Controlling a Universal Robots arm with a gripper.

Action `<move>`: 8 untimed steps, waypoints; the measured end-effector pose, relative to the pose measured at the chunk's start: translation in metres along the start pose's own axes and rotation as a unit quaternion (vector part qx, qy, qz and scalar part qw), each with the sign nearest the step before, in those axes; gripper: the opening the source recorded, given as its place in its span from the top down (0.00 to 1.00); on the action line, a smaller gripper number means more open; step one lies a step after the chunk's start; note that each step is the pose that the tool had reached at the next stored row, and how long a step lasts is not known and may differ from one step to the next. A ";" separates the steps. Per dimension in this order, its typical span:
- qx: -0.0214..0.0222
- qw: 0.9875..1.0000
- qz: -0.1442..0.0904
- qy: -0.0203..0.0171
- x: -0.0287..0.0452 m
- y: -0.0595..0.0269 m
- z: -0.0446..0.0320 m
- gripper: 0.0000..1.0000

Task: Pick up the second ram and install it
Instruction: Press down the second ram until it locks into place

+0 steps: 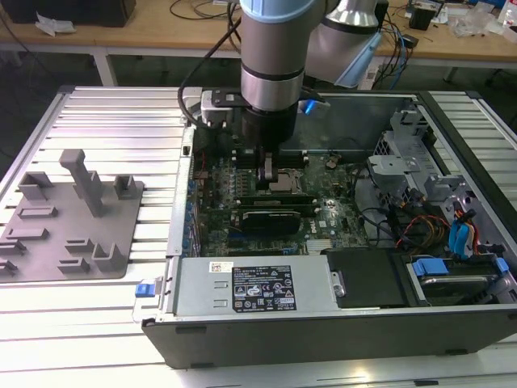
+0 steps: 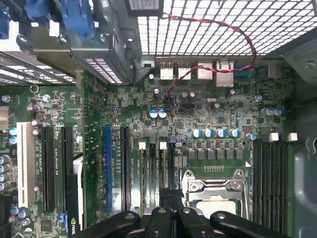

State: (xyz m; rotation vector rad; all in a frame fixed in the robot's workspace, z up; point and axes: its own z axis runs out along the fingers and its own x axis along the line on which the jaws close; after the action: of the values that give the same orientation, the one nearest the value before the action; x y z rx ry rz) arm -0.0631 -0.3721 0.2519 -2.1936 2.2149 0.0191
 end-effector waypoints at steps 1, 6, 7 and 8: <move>0.000 1.000 0.000 0.000 0.0000 -0.0020 0.0000 0.92; 0.000 1.000 0.000 0.000 -0.0003 -0.0348 0.0003 0.92; 0.000 1.000 0.000 0.000 -0.0003 -0.0352 0.0003 0.92; 0.000 1.000 0.000 0.000 -0.0003 -0.0352 0.0001 0.92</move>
State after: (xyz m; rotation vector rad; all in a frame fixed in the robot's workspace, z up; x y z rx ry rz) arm -0.0279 -0.3721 0.2522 -2.1938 2.2152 0.0200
